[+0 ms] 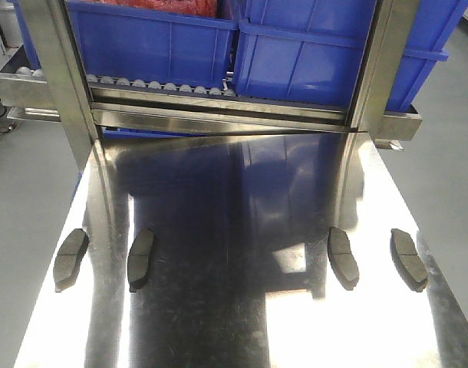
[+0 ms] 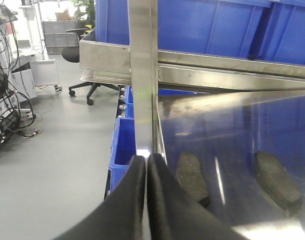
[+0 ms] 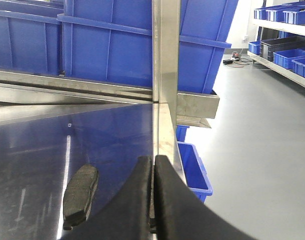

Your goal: Move and align brake pads A on conveyor

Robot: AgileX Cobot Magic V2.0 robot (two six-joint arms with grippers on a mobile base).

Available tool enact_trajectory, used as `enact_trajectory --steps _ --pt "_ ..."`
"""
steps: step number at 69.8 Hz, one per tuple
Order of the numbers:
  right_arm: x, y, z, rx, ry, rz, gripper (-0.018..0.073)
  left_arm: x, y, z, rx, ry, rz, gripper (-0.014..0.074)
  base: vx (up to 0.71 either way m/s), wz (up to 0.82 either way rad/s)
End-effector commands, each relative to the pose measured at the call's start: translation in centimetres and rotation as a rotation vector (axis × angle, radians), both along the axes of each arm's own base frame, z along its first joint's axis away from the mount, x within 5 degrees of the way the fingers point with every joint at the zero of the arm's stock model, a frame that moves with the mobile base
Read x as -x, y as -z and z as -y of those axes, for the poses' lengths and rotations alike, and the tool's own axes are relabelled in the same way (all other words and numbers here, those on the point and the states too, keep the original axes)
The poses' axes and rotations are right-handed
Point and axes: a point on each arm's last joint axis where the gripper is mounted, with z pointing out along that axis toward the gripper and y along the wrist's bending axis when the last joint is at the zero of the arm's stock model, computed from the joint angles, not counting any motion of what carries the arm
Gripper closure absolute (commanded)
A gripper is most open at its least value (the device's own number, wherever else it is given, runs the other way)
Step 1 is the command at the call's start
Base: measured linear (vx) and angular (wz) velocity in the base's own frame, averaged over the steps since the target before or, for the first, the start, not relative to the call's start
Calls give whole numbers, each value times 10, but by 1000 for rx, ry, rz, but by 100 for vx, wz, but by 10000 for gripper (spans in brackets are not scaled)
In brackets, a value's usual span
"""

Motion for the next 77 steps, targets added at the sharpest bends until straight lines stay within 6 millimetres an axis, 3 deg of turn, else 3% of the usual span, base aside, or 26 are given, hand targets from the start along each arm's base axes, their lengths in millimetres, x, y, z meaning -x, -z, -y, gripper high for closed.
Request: enact_trajectory --steps 1,77 --pt "0 0 0 2 6 63 563 1 -14 0 9 -1 102 602 0 0" --pt "0 0 0 2 6 63 563 1 -14 0 9 -1 102 602 0 0"
